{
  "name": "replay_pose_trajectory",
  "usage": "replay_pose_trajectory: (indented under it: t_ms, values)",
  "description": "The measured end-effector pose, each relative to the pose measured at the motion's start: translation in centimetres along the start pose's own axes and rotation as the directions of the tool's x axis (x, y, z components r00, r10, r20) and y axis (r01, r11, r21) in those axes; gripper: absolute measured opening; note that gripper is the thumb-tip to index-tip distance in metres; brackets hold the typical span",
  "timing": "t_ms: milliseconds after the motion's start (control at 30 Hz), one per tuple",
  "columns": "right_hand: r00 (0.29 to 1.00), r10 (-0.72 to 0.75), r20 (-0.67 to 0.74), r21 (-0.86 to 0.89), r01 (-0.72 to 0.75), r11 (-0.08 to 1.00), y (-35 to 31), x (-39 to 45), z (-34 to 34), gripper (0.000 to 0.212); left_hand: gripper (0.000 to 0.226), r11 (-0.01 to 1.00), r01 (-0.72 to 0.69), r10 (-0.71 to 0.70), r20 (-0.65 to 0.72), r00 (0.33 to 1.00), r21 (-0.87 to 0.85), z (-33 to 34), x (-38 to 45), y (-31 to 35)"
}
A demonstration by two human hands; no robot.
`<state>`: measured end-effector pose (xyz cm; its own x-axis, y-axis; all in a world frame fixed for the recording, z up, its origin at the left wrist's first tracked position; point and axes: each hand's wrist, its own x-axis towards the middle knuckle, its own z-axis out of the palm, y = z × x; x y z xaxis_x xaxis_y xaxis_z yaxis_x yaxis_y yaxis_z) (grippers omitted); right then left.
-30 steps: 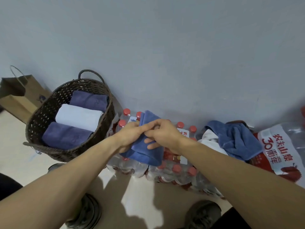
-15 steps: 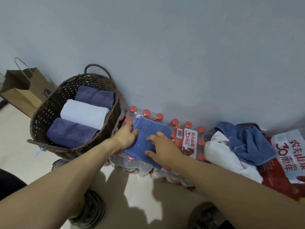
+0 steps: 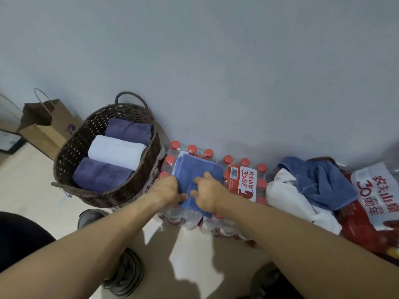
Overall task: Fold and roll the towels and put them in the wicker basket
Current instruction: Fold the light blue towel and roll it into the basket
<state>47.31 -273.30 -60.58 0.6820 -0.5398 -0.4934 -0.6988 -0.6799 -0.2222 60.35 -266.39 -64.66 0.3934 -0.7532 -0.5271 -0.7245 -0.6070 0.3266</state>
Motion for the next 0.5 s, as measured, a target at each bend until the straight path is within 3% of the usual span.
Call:
replay_pose_trajectory:
  t_ms: [67, 100, 200, 267, 333, 400, 500]
  values:
    - [0.992, -0.013, 0.122, -0.030, 0.017, 0.999, 0.2, -0.2, -1.3, 0.041, 0.036, 0.991, -0.033, 0.027, -0.046, 0.999, -0.130, -0.4, -0.7, 0.3]
    - [0.996, -0.020, 0.090, -0.007, 0.021, 1.000, 0.5, -0.3, -2.3, 0.044, 0.037, 0.983, -0.077, 0.067, -0.064, 0.996, -0.165, -1.0, -0.8, 0.6]
    - [0.991, -0.052, -0.123, 0.145, 0.070, 0.987, 1.6, -1.1, -5.4, 0.059, 0.047, 0.965, -0.257, 0.248, -0.146, 0.958, -0.047, -3.9, -1.7, 1.9]
    - [0.941, -0.132, -0.310, 0.162, 0.189, 0.968, 2.0, -2.1, -7.1, 0.071, 0.053, 0.931, -0.365, 0.362, -0.221, 0.905, 0.030, -6.1, -2.5, 3.1]
    - [0.887, -0.219, -0.407, 0.117, 0.288, 0.951, 2.5, -3.0, -8.4, 0.077, 0.049, 0.868, -0.492, 0.490, -0.264, 0.830, 0.064, -8.1, -3.5, 4.1]
    - [0.876, -0.272, -0.399, 0.076, 0.327, 0.942, 2.9, -3.8, -8.9, 0.071, 0.032, 0.778, -0.622, 0.623, -0.248, 0.742, 0.095, -9.8, -4.7, 4.8]
    - [0.911, -0.313, -0.270, 0.019, 0.330, 0.944, 3.0, -4.9, -8.3, 0.065, 0.017, 0.677, -0.723, 0.735, -0.173, 0.656, 0.136, -11.6, -6.4, 5.2]
